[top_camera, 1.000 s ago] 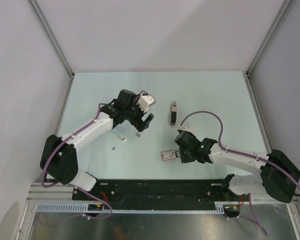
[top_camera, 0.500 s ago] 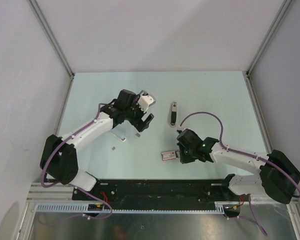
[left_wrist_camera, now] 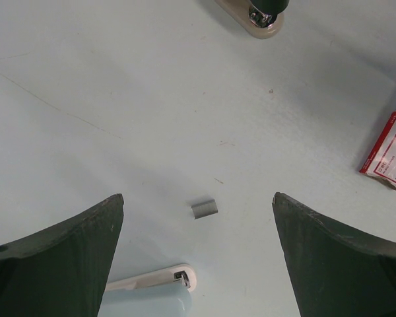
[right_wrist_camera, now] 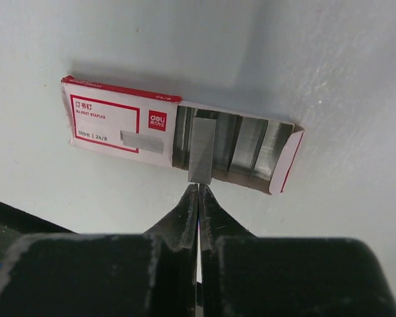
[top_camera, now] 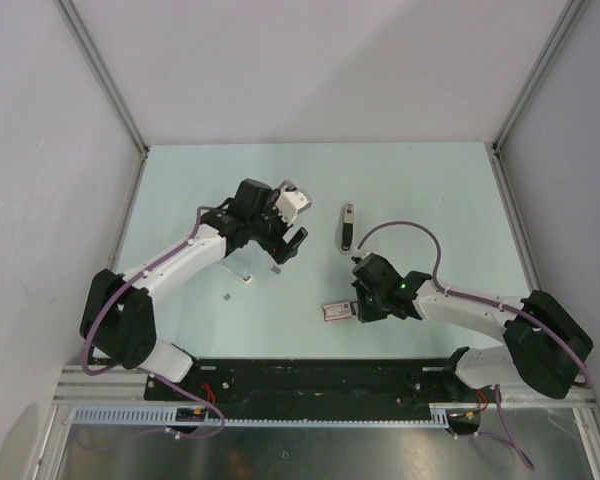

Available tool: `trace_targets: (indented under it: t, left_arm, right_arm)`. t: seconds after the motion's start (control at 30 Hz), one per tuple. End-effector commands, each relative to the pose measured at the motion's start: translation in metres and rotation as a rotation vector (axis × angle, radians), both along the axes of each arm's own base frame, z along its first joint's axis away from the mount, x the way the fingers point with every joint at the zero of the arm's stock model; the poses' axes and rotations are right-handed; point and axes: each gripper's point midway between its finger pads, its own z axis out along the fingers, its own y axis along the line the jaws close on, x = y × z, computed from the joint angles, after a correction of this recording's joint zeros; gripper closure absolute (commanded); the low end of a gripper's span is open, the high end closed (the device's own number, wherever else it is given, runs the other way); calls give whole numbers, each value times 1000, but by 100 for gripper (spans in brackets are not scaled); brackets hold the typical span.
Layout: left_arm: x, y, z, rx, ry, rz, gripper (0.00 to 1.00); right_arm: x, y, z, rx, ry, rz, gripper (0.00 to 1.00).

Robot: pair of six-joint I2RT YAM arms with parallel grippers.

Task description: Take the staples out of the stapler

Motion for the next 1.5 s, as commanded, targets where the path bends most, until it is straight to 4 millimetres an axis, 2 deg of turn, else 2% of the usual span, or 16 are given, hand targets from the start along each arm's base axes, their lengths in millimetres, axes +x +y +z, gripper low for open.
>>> trace_targets:
  t: [0.0,0.57,0.67,0.77,0.83,0.97,1.03,1.1,1.13,1.2,1.27,1.47]
  left_arm:
    - [1,1,18,-17,-43,-9,1]
    - [0,0,15,-19,-31,-11,0]
    - [0,1,14,-18,-32,-9,1]
    - [1,1,16,-17,-38,-8,1]
    - [1,1,18,-19,-41,-6,1]
    - [0,1,15,-12,-43,-24,1]
    - [2,5,7,18,-42,-28,0]
    - [2,7,-1,41,-36,-37,1]
    - [0,8,-4,48,-34,-50,1]
    - [-4,10,-12,68,-31,-80,1]
    - [-7,14,-24,108,-30,-117,0]
    - [-15,35,-66,282,-47,-277,0]
  right_arm:
    - [10,5,-2,5,-34,13,100]
    - [18,11,3,40,-62,7,100]
    - [19,16,14,75,-79,21,100]
    - [27,26,41,136,-136,37,100]
    - [35,34,65,182,-189,48,93]
    - [46,44,102,240,-266,65,72]
    - [50,45,110,251,-294,72,54]
    - [57,49,112,256,-316,79,29]
    - [60,50,111,251,-318,82,22]
    - [66,49,106,215,-319,71,18]
    - [72,43,106,185,-335,47,19]
    - [82,20,133,175,-438,-21,31]
